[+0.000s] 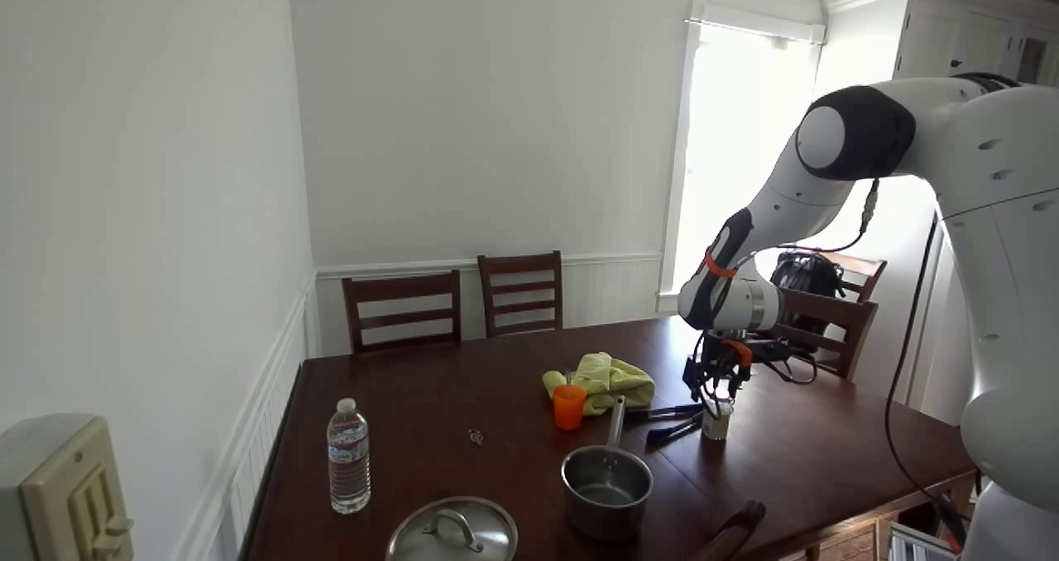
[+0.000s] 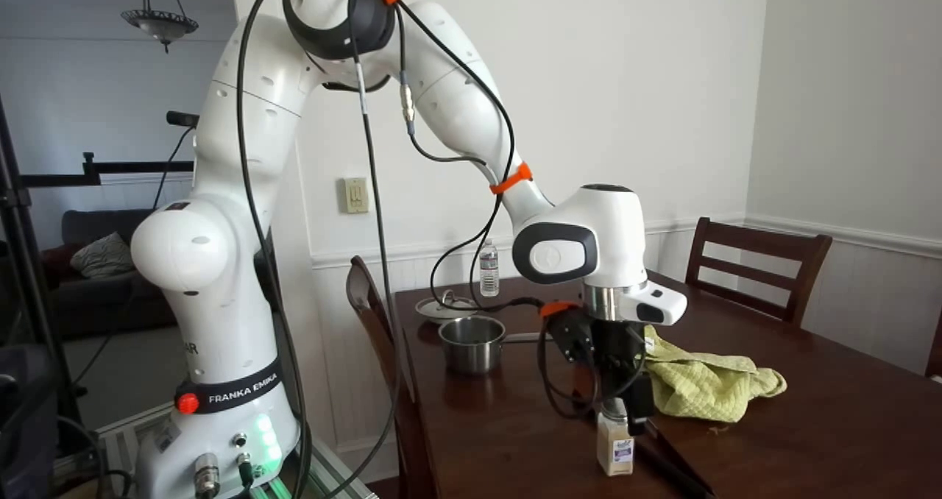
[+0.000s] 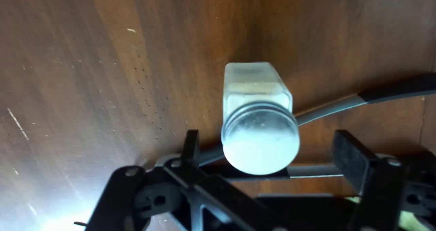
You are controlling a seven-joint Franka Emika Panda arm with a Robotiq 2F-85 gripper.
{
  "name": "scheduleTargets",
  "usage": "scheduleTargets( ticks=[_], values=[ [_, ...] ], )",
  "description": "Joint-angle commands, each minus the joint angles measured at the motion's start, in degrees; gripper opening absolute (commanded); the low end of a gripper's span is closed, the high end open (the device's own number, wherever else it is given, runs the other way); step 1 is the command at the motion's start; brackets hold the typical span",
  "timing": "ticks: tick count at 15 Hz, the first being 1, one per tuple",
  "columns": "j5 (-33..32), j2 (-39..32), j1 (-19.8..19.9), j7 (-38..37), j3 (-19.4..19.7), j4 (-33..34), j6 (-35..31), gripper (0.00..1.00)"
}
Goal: Pick up the spice bottle and put it in the pot
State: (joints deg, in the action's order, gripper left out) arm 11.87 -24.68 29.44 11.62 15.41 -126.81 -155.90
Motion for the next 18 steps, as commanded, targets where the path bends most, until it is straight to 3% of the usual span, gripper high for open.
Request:
scheduleTargets(
  ticks=[1,8,11,14,18],
  values=[
    [-0.08,-2.9,1.06,1.13,-1.62,2.38,0.39,0.71],
    [-1.93,-1.2,1.37,1.73,-0.45,-0.05,1.37,0.24],
    [-0.99,6.44,2.59,7.83,-2.74,-5.27,3.43,0.24],
    [-3.35,14.97,-0.31,13.46,-2.84,-11.92,2.46,0.24],
    [-5.51,26.96,-5.79,17.75,-3.43,-18.39,7.07,0.24]
  ],
)
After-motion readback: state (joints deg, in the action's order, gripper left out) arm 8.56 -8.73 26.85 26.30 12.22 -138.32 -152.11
